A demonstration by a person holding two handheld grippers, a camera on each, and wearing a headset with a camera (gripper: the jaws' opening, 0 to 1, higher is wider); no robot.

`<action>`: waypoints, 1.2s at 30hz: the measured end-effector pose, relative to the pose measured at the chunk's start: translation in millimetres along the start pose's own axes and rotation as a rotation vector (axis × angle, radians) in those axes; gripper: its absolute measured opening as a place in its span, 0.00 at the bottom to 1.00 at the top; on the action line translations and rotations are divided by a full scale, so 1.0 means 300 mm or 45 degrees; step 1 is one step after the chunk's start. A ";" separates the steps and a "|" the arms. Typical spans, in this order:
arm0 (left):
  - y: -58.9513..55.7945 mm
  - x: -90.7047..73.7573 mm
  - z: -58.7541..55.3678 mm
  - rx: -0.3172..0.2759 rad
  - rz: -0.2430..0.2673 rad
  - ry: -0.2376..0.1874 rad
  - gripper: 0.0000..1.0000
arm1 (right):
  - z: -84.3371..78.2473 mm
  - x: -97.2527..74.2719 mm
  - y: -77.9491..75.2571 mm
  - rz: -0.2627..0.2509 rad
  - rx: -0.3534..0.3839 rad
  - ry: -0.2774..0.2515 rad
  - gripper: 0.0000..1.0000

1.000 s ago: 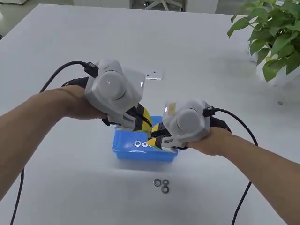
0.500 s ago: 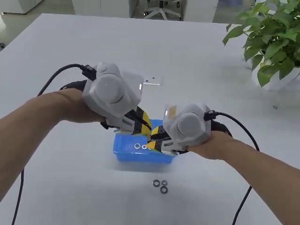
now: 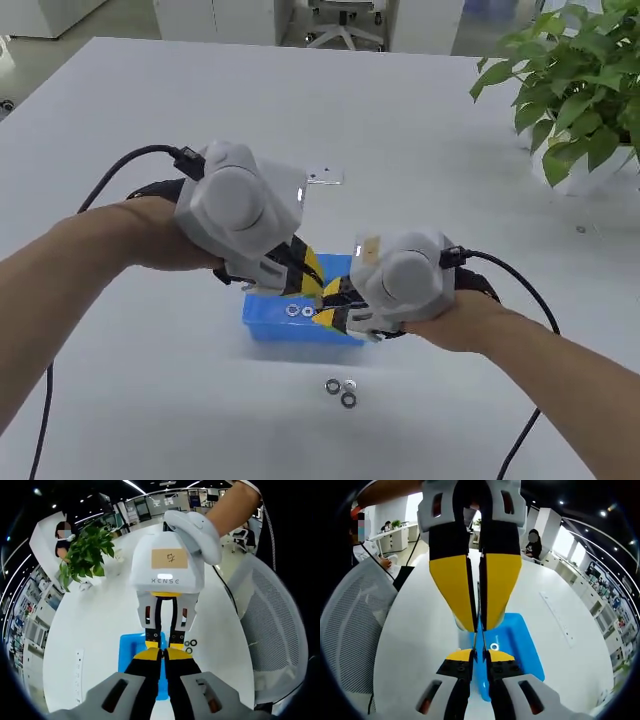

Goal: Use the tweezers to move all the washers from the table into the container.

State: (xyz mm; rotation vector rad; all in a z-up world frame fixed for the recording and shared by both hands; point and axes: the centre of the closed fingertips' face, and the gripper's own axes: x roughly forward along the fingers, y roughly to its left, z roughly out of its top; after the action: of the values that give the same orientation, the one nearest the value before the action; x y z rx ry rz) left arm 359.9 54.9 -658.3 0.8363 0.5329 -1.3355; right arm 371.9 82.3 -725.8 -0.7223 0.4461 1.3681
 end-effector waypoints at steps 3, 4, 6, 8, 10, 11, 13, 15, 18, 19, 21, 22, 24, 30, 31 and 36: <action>-0.011 0.006 0.004 0.006 -0.008 -0.001 0.06 | -0.005 -0.005 0.011 -0.004 0.007 -0.003 0.12; -0.015 0.008 0.006 0.008 -0.009 -0.001 0.06 | -0.007 -0.006 0.015 -0.003 0.009 -0.003 0.12; -0.020 0.014 0.007 0.010 -0.016 0.001 0.06 | -0.011 -0.009 0.022 -0.005 0.016 -0.003 0.12; -0.027 0.019 0.008 0.014 -0.022 0.000 0.06 | -0.015 -0.012 0.031 -0.006 0.017 -0.003 0.12; -0.036 0.025 0.010 0.014 -0.029 -0.001 0.06 | -0.022 -0.014 0.040 -0.005 0.023 -0.002 0.12; -0.039 0.027 0.010 0.015 -0.031 0.000 0.06 | -0.025 -0.015 0.042 -0.006 0.024 -0.001 0.12; -0.048 0.032 0.010 0.015 -0.039 0.002 0.06 | -0.031 -0.015 0.051 -0.003 0.030 0.001 0.12; -0.056 0.037 0.011 0.015 -0.046 0.002 0.06 | -0.037 -0.015 0.058 -0.002 0.036 0.002 0.12; -0.067 0.047 0.009 0.012 -0.055 0.001 0.06 | -0.044 -0.012 0.068 0.002 0.042 0.004 0.12; -0.070 0.050 0.008 0.011 -0.058 0.002 0.06 | -0.048 -0.011 0.072 0.005 0.046 0.006 0.12; -0.078 0.057 0.007 0.009 -0.066 0.003 0.06 | -0.054 -0.009 0.083 0.011 0.051 0.007 0.12; -0.082 0.060 0.005 0.008 -0.069 0.003 0.06 | -0.057 -0.008 0.087 0.012 0.053 0.009 0.12; -0.090 0.066 0.003 0.004 -0.075 0.003 0.06 | -0.064 -0.006 0.095 0.018 0.060 0.010 0.12; -0.109 0.083 -0.004 -0.006 -0.090 0.002 0.06 | -0.083 0.001 0.118 0.033 0.074 0.017 0.12; -0.113 0.086 -0.006 -0.008 -0.094 0.003 0.06 | -0.084 0.002 0.120 0.034 0.075 0.018 0.12; -0.127 0.099 -0.013 -0.016 -0.103 0.003 0.06 | -0.095 0.009 0.134 0.045 0.084 0.023 0.12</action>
State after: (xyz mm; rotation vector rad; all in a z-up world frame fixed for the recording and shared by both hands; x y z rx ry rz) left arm 328.7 38.8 -691.6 0.8133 0.5815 -1.4043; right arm 336.4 66.1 -756.3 -0.6758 0.5181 1.3742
